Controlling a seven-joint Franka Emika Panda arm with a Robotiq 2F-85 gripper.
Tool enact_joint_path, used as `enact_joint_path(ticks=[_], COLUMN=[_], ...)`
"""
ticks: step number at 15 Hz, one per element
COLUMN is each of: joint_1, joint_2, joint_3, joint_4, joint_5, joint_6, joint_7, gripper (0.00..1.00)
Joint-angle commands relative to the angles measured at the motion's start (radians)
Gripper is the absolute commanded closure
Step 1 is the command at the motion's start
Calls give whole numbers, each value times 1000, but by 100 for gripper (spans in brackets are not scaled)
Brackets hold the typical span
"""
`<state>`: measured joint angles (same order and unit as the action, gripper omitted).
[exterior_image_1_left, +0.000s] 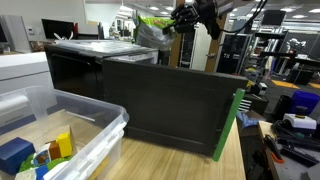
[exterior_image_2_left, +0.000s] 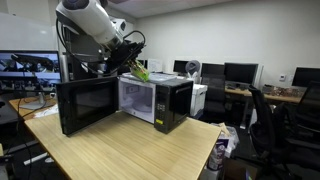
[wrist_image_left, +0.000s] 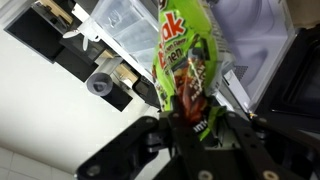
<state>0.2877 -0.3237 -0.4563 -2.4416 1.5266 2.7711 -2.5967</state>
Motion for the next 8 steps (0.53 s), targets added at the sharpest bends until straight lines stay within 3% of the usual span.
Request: enact_joint_path(ticks=[1, 8], joint_1=[-18, -42], joint_2=[-79, -159], joint_3=[-20, -52], joint_4=[-75, -149], joint_5=[-52, -175], joint_6=[-50, -90], joint_7=[-5, 31], gripper=[93, 93])
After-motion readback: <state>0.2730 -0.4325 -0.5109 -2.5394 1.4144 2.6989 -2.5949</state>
